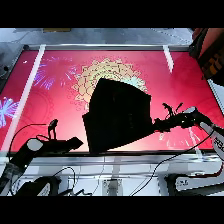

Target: Fold the clothes and pants, and hang the long-sleeved shirts on hangers.

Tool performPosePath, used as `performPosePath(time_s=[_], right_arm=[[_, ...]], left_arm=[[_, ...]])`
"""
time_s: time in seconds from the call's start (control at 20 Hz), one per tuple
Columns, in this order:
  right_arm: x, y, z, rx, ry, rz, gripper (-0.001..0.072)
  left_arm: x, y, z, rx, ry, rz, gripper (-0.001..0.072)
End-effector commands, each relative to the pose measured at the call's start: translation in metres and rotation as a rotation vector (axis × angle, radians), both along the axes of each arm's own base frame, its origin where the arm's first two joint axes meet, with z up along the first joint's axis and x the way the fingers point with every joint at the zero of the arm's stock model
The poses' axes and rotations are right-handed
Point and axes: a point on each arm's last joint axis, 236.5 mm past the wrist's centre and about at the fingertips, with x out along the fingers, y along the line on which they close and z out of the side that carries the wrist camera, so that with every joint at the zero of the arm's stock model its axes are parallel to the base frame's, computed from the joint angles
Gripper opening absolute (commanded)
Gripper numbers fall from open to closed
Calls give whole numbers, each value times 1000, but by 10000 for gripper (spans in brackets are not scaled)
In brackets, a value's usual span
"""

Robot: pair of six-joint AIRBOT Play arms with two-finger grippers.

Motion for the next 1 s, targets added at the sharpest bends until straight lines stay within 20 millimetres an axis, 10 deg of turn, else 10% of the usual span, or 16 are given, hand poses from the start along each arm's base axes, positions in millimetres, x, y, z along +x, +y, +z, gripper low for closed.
performPosePath(time_s=[0.0,0.5,0.75,0.9,0.95], right_arm=[[0,3,2,13,3,0,33],[-3,9,10,54,16,3,33],[-9,21,24,130,15,39,33],[-6,30,41,187,-11,37,33],[-4,32,48,199,-37,46,33]], left_arm=[[-5,-6,-11,-14,34,10,594],[-39,-72,-44,-70,159,-121,521],[-39,-73,-44,-70,156,-121,327],[-38,-73,-44,-64,132,-154,9],[-35,-74,-42,-63,114,-170,11]])
